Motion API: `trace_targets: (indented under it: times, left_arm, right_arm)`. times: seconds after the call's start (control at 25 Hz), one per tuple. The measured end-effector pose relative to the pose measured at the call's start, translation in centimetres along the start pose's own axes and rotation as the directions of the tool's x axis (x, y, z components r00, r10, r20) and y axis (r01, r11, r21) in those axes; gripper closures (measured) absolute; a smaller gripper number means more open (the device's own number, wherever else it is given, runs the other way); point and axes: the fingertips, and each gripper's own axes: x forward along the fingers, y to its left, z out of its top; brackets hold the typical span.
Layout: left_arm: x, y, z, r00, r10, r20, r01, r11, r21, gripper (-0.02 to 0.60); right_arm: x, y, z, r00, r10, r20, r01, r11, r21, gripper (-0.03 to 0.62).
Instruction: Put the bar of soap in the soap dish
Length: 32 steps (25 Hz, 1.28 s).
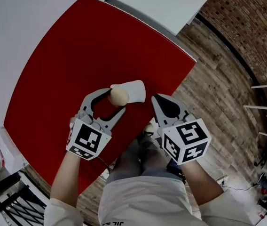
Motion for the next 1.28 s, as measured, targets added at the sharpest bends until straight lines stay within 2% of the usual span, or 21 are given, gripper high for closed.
trace_targets:
  times: [0.12, 0.2, 0.56, 1.0, 1.28]
  left_arm:
    - [1.2, 0.3, -0.5, 0.993, -0.096, -0.066, 0.105, 0.984, 0.143, 0.321]
    - [1.9, 0.7, -0.6, 0.986, -0.139, -0.092, 0.154, 0.971, 0.181, 0.321]
    - [4.6, -0.2, -2.1, 0.951, -0.246, -0.187, 0.285, 0.933, 0.221, 0.321]
    - [8.2, -1.8, -6.9, 0.906, -0.322, -0.276, 0.383, 0.9, 0.209, 0.321]
    - [9.6, -1.5, -8.9, 0.888, -0.338, -0.311, 0.412, 0.886, 0.213, 0.321]
  right_arm:
    - [0.3, -0.4, -0.1, 1.0, -0.004, 0.002, 0.004, 1.0, 0.006, 0.589]
    - [0.5, -0.6, -0.1, 1.0, -0.009, 0.003, 0.009, 1.0, 0.009, 0.589]
    - [1.0, -1.4, -0.5, 1.0, -0.012, 0.0, 0.012, 0.999, 0.03, 0.589]
    - [3.4, -3.1, -2.6, 0.999, -0.027, -0.027, 0.029, 0.997, 0.074, 0.589]
    - [4.7, -4.2, -3.3, 0.999, -0.045, -0.02, 0.047, 0.995, 0.087, 0.589]
